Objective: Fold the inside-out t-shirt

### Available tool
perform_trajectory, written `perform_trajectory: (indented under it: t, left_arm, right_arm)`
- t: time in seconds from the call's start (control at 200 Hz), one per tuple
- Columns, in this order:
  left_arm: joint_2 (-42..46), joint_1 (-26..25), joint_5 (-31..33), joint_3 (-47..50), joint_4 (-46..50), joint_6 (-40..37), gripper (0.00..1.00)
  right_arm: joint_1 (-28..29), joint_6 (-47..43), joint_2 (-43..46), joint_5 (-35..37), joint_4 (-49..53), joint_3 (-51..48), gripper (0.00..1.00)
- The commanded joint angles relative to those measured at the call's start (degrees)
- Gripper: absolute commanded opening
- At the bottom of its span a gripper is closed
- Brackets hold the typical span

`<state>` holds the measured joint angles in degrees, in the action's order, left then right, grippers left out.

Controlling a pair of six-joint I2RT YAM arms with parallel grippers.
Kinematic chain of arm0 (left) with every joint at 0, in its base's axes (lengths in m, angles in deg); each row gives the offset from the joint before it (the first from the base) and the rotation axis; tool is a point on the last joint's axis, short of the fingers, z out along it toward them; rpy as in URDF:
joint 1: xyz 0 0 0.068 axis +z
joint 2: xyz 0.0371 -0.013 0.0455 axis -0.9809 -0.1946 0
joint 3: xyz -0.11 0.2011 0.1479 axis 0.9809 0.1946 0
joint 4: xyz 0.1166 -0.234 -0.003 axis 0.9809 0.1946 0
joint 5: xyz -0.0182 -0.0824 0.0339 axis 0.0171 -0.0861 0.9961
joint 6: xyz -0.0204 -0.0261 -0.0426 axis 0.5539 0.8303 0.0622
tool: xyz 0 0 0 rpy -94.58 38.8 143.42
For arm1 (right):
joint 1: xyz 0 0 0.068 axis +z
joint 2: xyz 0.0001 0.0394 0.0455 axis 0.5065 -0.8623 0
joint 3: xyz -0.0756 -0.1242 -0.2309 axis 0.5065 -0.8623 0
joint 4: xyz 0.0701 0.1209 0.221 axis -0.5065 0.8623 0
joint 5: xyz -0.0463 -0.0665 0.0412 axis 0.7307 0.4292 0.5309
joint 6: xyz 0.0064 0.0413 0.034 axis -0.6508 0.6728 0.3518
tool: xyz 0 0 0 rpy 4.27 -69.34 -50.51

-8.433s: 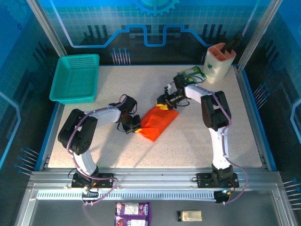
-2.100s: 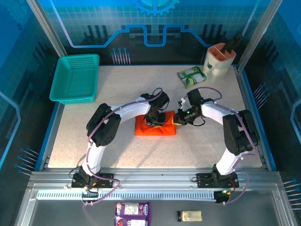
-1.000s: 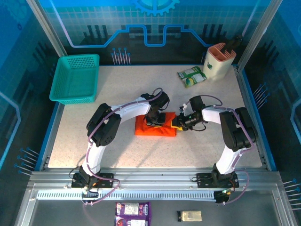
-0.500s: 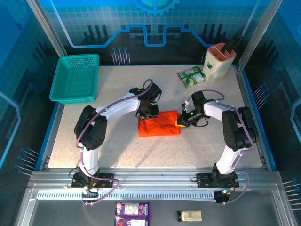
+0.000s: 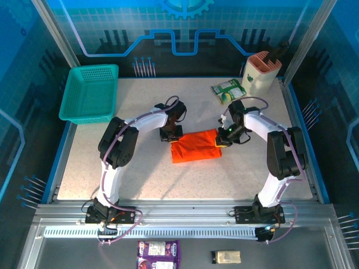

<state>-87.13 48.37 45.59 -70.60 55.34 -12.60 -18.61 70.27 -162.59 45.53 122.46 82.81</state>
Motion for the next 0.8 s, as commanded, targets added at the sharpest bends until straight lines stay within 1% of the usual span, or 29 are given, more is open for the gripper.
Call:
perform_trajectory:
  t: [0.0,0.23,0.365,0.565,0.695,0.795]
  left_arm:
    - [3.28,1.01,1.91,1.32,1.27,-1.04,0.07]
    - [12.58,2.53,2.15,2.97,2.91,-1.66,0.09]
    - [15.6,2.68,1.36,4.95,3.59,-1.57,0.08]
    - [18.29,3.17,-1.72,9.29,3.18,-0.21,0.08]
    - [19.71,3.77,-2.04,11.94,2.79,0.21,0.08]
    - [21.19,4.55,-2.86,13.96,2.52,0.47,0.08]
  right_arm:
    - [-0.86,-4.14,0.88,9.17,9.55,5.48,0.0]
    - [-1.26,-12.39,4.04,28.31,22.47,15.9,0.0]
    - [-3.62,-14.91,6.24,36.06,27.63,21.86,0.0]
    - [-7.95,-18.05,9.3,42.83,32.89,28.49,0.0]
    - [-7.16,-18.09,9.94,43.54,33.78,30.18,0.0]
    - [-4.89,-16.95,9.84,44.11,33.12,28.12,0.0]
